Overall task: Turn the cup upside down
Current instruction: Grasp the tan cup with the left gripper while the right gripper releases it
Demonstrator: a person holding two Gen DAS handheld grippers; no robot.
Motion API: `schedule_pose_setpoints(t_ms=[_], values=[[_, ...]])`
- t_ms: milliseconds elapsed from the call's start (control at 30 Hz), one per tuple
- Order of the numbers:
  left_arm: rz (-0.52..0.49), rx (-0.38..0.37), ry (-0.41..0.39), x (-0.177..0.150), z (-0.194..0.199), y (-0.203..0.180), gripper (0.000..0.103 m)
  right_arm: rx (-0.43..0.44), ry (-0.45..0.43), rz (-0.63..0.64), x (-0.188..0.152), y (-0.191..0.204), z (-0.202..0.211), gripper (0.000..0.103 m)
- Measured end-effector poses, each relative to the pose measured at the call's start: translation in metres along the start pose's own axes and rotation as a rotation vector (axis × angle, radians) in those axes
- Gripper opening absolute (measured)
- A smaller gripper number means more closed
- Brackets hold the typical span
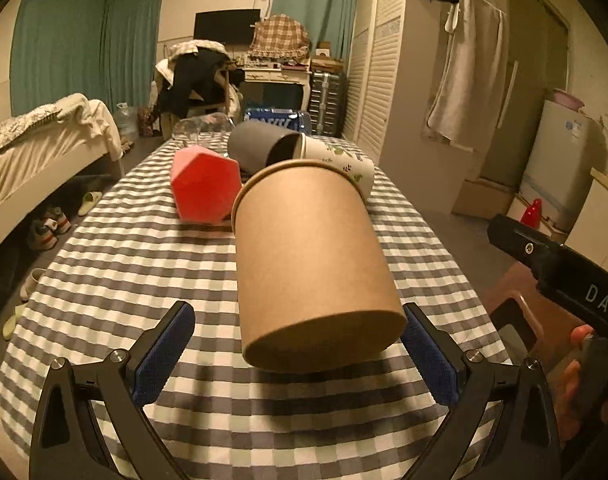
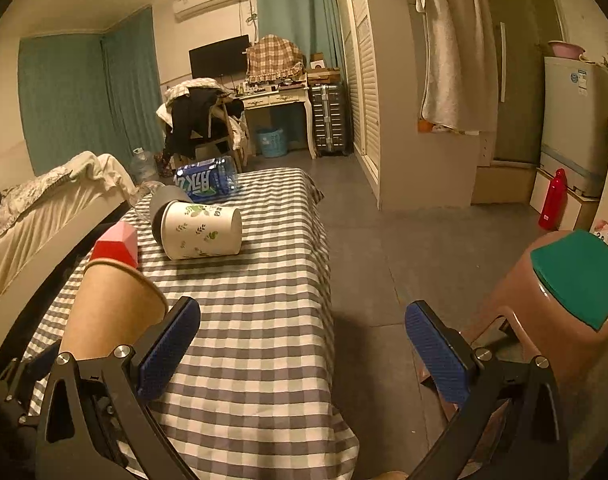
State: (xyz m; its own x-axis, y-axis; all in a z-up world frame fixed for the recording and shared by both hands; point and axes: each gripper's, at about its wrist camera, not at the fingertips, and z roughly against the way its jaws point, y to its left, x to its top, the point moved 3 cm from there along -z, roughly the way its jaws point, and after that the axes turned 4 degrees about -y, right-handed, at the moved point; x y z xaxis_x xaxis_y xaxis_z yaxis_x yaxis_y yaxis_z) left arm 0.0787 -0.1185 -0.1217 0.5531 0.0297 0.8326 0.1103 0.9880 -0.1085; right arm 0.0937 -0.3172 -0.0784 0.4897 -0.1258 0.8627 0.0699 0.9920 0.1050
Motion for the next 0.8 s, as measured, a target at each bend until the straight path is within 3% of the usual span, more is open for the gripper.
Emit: schedule_pose_setpoints(t_ms=[133,233,467,800], values=[[-0.011,-0.027,-0.018,0.002,0.002,-0.002,0.1,0.001,0.007,0.003,-0.001,0.002,-0.002,0.103],[-0.037,-0.048,-0.006,0.0,0.001,-0.005,0.08,0.0,0.012,0.005,-0.002,0.003,-0.003,0.103],[-0.075,-0.049,0.005,0.003,0.008,-0.009,0.08,-0.007,0.01,-0.002,-0.001,0.002,-0.004,0.103],[-0.195,-0.023,0.059,0.044,0.043,-0.001,0.079,0.004,0.004,-0.036,0.0,-0.006,-0.002,0.103]])
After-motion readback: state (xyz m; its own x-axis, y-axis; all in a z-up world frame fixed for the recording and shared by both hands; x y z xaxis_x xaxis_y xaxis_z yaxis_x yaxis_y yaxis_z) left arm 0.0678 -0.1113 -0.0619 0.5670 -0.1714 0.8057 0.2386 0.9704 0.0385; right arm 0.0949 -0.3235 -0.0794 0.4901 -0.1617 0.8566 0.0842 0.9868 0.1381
